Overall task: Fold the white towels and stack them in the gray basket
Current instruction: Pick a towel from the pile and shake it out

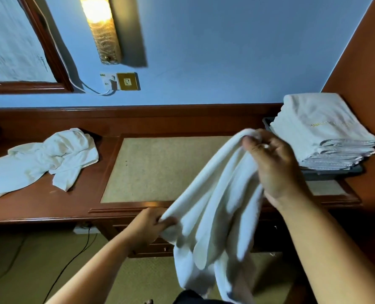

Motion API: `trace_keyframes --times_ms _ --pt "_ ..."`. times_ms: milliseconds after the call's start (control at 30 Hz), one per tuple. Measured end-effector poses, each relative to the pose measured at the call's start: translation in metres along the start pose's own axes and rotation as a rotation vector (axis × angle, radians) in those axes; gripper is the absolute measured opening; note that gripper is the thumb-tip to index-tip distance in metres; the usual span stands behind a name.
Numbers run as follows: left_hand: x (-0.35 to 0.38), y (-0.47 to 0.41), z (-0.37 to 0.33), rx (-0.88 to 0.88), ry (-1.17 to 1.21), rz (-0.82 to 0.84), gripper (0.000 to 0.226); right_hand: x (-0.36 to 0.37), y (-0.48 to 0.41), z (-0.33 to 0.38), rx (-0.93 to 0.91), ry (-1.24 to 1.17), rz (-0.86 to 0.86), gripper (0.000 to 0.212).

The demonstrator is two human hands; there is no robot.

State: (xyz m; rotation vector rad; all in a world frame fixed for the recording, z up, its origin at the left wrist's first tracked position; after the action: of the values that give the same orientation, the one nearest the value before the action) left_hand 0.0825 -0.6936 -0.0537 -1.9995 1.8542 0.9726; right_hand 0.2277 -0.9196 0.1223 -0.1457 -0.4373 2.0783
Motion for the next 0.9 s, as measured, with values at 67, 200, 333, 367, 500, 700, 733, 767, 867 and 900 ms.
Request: trace_keyframes --times_ms 67,200,333,367,500,700,733,767,867,900 --pt "-0.001 0.002 0.027 -0.065 0.104 -0.225 0.021 -0.026 -0.001 0.001 0.041 0.102 -0.094 0.01" --pt "-0.032 0.008 -0.004 0.028 0.307 -0.522 0.022 -0.059 0.011 -0.026 0.302 0.829 0.102 0.022" --pt "-0.039 0.011 -0.097 0.462 0.001 -0.343 0.033 -0.01 0.042 -0.049 0.408 0.807 0.424 0.06" --pt "-0.037 0.014 -0.117 0.569 -0.085 -0.288 0.025 0.005 0.049 -0.057 0.428 0.719 0.51 0.062" --pt "-0.044 0.011 -0.148 0.584 -0.248 -0.207 0.013 0.008 0.05 -0.069 0.288 0.623 0.367 0.018" --pt "-0.057 0.004 -0.046 0.136 -0.259 0.01 0.017 -0.054 0.034 -0.053 0.251 0.65 -0.029 0.025" --pt "-0.063 0.008 -0.033 0.1 -0.247 -0.032 0.017 -0.063 0.032 -0.053 0.261 0.628 -0.06 0.031" --pt "-0.07 0.01 -0.022 0.083 -0.25 -0.1 0.021 -0.07 0.03 -0.054 0.275 0.609 -0.084 0.038" --pt "-0.089 0.019 -0.004 0.079 -0.221 -0.362 0.024 -0.077 0.025 -0.057 0.303 0.587 -0.111 0.039" --pt "-0.094 0.023 -0.002 0.084 -0.139 -0.452 0.02 -0.076 0.024 -0.059 0.309 0.587 -0.111 0.035"
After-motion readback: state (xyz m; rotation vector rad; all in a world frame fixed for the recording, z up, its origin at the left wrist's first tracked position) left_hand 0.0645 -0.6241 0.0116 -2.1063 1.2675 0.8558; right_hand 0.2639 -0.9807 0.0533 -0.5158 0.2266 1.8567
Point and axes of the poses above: each hand's wrist, its own y-axis away from the middle knuckle, its own x-axis out of the palm, z = x × y, the point moved 4 cm from there along -y, towards the middle knuckle, and after that the axes turned 6 degrees about z, right-handed, at the moved point
